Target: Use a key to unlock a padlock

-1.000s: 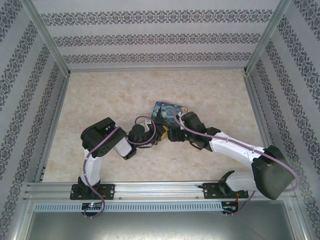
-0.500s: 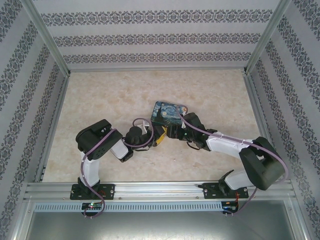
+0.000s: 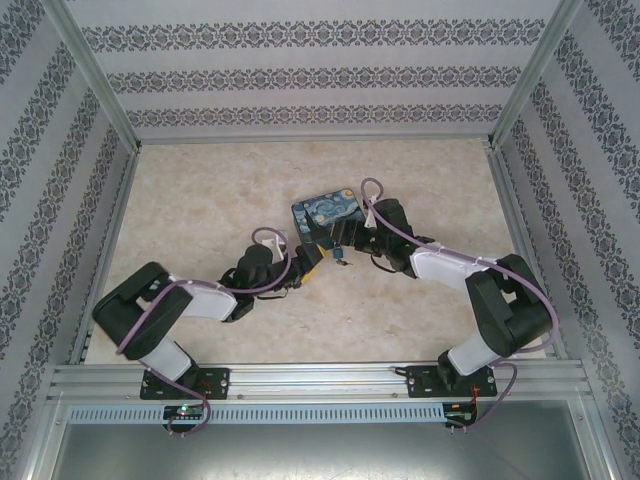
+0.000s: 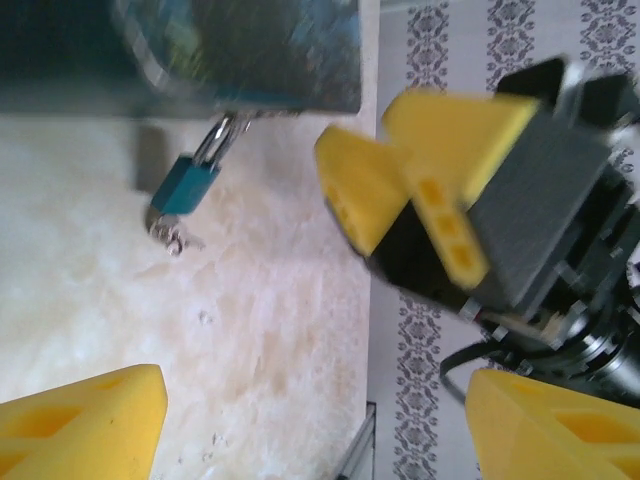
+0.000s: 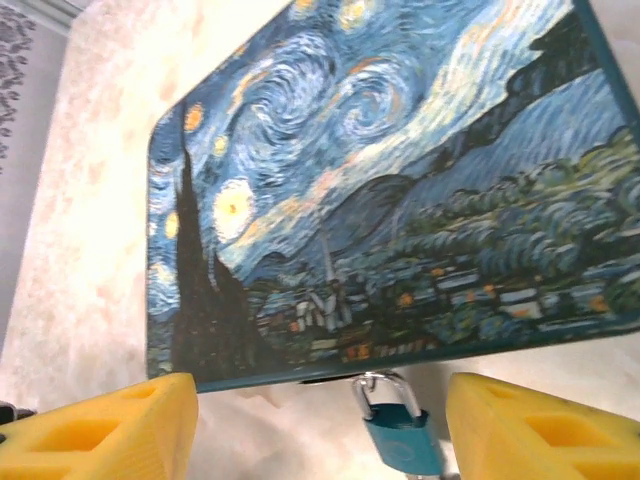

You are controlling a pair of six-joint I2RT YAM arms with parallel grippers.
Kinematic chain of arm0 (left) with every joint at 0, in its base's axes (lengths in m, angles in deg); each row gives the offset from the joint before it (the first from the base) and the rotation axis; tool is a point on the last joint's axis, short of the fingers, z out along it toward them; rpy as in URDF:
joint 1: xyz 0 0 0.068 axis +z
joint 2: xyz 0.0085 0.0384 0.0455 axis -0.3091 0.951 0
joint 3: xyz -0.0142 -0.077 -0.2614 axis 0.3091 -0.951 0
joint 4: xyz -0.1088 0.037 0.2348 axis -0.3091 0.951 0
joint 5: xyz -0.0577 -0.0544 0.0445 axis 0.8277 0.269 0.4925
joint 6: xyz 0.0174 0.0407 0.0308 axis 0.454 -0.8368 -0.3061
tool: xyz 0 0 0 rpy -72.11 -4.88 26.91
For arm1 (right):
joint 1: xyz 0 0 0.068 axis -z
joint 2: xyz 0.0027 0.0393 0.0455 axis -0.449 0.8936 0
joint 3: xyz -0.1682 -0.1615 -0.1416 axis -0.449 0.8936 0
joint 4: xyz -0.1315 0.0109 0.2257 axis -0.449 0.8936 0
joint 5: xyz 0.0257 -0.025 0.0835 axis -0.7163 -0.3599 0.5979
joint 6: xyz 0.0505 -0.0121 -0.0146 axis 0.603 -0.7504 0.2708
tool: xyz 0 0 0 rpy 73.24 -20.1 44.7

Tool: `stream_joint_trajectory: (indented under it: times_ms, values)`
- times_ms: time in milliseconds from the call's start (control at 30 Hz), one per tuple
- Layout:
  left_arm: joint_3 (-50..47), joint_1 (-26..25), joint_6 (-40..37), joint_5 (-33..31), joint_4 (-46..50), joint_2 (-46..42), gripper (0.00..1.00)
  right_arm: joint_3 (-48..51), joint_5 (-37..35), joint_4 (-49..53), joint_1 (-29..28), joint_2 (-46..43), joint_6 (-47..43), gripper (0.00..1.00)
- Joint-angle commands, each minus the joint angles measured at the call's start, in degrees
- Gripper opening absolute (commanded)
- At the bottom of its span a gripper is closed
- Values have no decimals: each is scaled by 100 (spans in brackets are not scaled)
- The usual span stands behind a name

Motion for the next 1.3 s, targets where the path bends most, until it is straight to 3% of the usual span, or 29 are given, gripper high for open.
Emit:
stream_joint_trajectory:
  times_ms: [0,167,433,900,1267]
  values:
    - [649,237,-1205,-152,2306,-634,81,499,186,-381,-5,-193,-7,64]
    - [1631,619,-2490,-451,4425,-1110,84,916,221,-851,2,-71,-147,55]
    - [2711,1327,-3304,-112,5588,-532,86,805,398,-1156,3,408,-388,47]
    - [3496,1521,-3495,230,5800,340,86,454,519,-1322,3,1128,-442,46]
    - [3449,1562,-3396,339,5626,506,86,644,566,-1554,-33,1214,-355,30]
